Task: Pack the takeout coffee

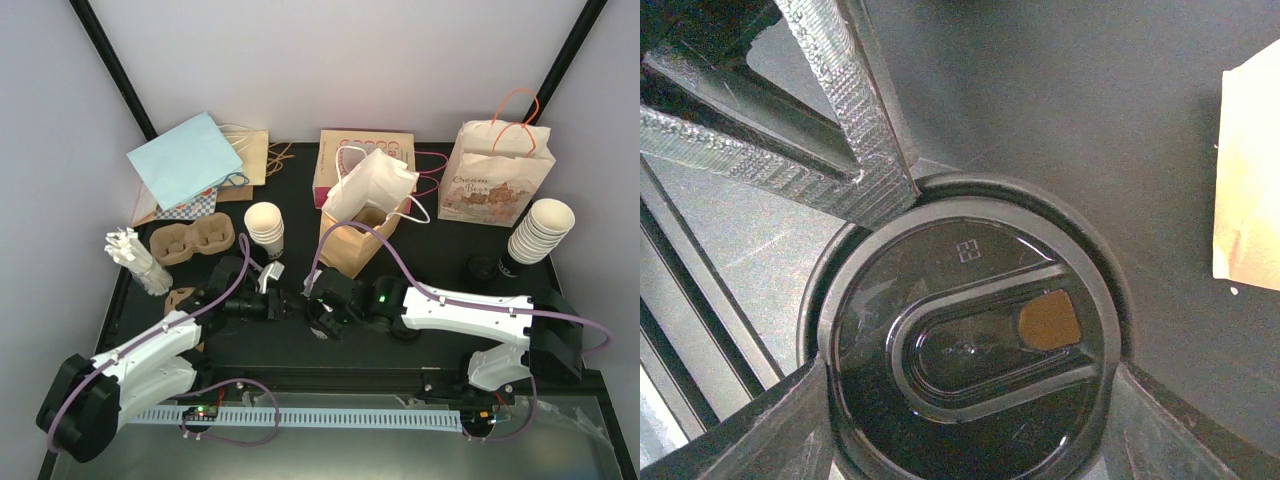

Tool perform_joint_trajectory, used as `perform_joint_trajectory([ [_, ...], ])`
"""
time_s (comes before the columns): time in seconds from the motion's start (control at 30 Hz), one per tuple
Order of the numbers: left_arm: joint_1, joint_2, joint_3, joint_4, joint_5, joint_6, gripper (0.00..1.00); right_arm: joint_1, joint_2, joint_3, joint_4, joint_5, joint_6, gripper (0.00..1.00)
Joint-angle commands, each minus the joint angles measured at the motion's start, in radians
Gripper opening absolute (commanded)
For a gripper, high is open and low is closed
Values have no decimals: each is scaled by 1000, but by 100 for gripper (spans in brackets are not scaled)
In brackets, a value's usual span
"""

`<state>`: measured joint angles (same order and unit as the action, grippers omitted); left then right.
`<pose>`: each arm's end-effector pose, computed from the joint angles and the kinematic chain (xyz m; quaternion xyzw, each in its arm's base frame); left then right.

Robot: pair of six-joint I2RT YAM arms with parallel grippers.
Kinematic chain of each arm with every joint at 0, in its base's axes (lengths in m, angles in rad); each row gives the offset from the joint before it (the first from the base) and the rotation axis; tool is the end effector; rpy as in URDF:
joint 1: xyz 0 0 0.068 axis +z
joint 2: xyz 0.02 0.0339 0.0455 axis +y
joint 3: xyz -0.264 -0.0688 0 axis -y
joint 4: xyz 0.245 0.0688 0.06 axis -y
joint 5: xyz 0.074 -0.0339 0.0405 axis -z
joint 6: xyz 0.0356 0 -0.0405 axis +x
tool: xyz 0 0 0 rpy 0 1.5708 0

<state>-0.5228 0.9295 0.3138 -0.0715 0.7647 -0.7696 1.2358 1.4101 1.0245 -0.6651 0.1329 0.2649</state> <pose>0.1383 -0.1081 0.1693 0.0551 0.8520 -0.5081 0.1136 0.0971 0.2644 0.2427 -0.4348 0.8608 0.1280 0.2314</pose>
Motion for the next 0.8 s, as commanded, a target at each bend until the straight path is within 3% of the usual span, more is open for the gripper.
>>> perform_joint_trajectory([
  [0.0, 3, 40, -6, -41, -14, 31, 33, 16, 41, -30, -64, -61, -12, 61],
  [0.77, -47, 101, 49, -168, -142, 81, 29, 24, 53, -19, -66, -40, -18, 61],
])
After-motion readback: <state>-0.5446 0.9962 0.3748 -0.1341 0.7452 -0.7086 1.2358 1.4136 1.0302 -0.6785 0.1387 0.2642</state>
